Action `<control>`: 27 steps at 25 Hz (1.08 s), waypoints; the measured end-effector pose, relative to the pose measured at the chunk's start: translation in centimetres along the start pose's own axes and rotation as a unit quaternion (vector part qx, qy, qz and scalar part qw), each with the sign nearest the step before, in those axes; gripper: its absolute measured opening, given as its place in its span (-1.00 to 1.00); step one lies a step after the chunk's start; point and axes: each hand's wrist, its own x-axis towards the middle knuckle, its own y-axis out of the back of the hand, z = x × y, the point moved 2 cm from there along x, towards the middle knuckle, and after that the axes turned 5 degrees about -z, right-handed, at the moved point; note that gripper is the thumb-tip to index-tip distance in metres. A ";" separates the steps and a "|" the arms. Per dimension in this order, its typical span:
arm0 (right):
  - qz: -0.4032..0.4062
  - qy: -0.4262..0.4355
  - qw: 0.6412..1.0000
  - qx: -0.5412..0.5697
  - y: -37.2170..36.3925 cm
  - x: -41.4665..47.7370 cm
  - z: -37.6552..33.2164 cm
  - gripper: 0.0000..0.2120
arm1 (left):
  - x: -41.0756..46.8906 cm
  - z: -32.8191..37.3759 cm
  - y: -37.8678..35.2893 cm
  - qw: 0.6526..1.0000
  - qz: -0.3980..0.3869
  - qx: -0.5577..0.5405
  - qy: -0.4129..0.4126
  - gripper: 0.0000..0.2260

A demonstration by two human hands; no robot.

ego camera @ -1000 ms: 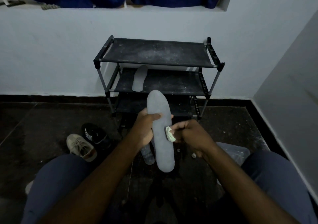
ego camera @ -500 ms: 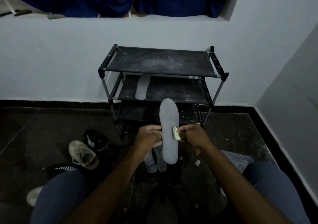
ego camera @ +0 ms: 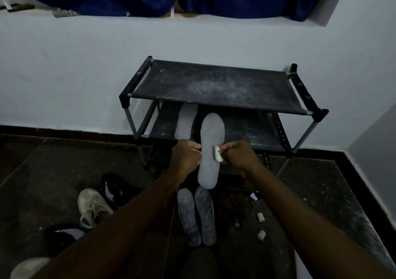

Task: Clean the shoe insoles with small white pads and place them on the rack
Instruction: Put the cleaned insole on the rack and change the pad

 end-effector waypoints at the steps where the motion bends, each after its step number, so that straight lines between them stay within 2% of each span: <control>1: 0.006 -0.001 1.000 0.002 -0.3 1.5 -0.1 -0.84 | 1.5 0.1 0.1 1.000 0.009 0.022 -0.012 -0.79; 6: 0.036 0.008 0.999 -0.006 -1.1 8.4 -0.6 -0.91 | 7.4 1.5 0.5 0.990 0.043 0.122 -0.062 -0.83; 10: 0.042 -0.002 0.998 -0.041 -1.4 12.9 -0.5 -0.89 | 10.7 2.2 0.5 0.982 0.046 0.164 -0.082 -0.83; 17: 0.037 0.018 0.996 -0.082 -1.6 18.0 0.1 -0.87 | 13.7 1.9 0.1 0.972 0.041 0.200 -0.116 -0.90; 22: 0.061 0.038 0.989 -0.129 -1.9 19.7 0.5 -0.83 | 15.2 1.4 -0.3 0.962 0.058 0.219 -0.151 -0.82; 27: 0.062 0.049 0.983 -0.166 -2.3 20.7 0.3 -0.75 | 15.7 1.5 -0.6 0.954 0.075 0.235 -0.173 -0.84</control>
